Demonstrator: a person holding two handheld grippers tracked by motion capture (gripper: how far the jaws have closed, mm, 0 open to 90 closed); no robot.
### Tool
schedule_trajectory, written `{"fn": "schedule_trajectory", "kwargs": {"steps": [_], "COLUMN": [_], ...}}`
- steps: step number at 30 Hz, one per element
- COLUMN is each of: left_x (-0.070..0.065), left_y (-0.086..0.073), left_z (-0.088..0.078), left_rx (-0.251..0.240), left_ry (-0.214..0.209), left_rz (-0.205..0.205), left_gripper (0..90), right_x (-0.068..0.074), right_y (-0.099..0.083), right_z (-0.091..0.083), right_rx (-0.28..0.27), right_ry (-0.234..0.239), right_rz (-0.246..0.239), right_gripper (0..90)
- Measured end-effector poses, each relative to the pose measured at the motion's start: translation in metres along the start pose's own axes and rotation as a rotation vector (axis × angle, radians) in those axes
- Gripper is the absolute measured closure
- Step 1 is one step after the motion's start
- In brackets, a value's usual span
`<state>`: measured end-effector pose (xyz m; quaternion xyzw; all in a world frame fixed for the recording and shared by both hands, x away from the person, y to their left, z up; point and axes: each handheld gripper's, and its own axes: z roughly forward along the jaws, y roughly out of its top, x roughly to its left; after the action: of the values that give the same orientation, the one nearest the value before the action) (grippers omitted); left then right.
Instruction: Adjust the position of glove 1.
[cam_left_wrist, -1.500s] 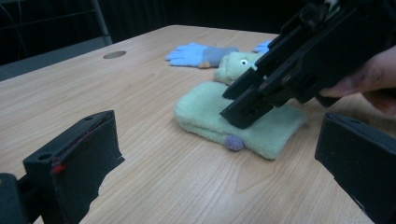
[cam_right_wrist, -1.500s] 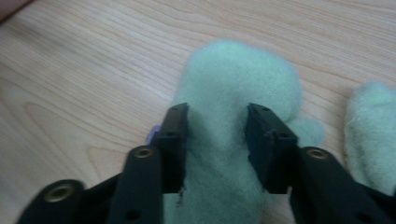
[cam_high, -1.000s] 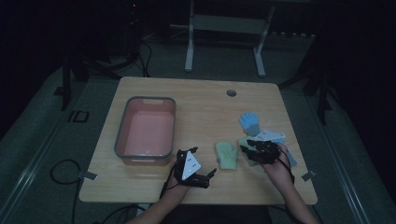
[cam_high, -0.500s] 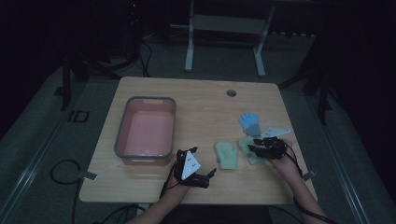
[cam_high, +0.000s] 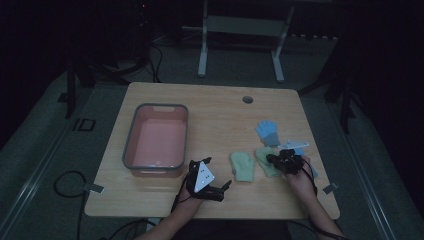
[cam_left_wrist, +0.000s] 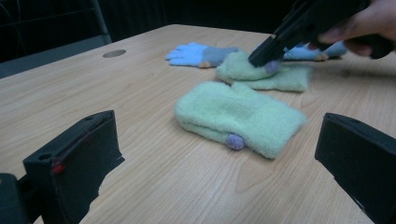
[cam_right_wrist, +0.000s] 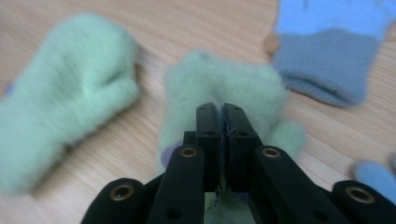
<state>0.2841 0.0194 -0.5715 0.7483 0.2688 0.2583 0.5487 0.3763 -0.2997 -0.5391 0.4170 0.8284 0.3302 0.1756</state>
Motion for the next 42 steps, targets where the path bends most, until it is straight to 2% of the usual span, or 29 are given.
{"fn": "schedule_trajectory", "kwargs": {"steps": [5, 9, 13, 14, 17, 26, 30, 34, 37, 42], "left_x": [-0.001, -0.001, -0.001, -0.001, -0.001, -0.001, -0.001, -0.001, -0.001, -0.001], "left_y": [0.0, 0.0, 0.0, 0.0, 0.0, 0.0, 0.0, 0.0, 0.0, 0.0], "left_z": [0.0, 0.0, 0.0, 0.0, 0.0, 0.0, 0.0, 0.0, 0.0, 0.0], "left_rx": [0.0, 0.0, -0.001, -0.001, -0.002, -0.001, 0.0, 0.0, -0.001, -0.001], "left_ry": [0.001, 0.002, 0.004, 0.004, 0.002, 0.001, -0.001, -0.002, -0.003, -0.002], "left_rz": [0.004, 0.004, 0.007, 0.008, 0.009, 0.009, 0.009, 0.01, 0.009, 0.01], "left_gripper": [0.0, 0.0, 0.0, 0.0, 0.0, 0.0, 0.0, 0.0, 0.0, 0.0], "right_x": [0.013, 0.023, 0.028, 0.029, 0.031, 0.03, 0.029, 0.025, 0.019, 0.005], "right_y": [0.006, 0.004, -0.005, -0.007, -0.013, -0.031, -0.032, -0.031, -0.028, -0.024], "right_z": [-0.033, -0.052, -0.056, -0.055, -0.05, -0.027, -0.028, -0.034, -0.038, -0.042], "right_rx": [-0.052, -0.066, -0.052, -0.047, -0.028, 0.037, 0.04, 0.041, 0.037, 0.037], "right_ry": [-0.072, -0.157, -0.213, -0.22, -0.24, -0.196, -0.172, -0.143, -0.122, -0.044], "right_rz": [0.062, 0.121, 0.192, 0.197, 0.172, 0.176, 0.175, 0.181, 0.155, 0.063], "right_gripper": [87.1, 87.1, 87.1, 87.1, 87.0, 84.1, 73.7, 69.3, 66.1, 60.3]}}
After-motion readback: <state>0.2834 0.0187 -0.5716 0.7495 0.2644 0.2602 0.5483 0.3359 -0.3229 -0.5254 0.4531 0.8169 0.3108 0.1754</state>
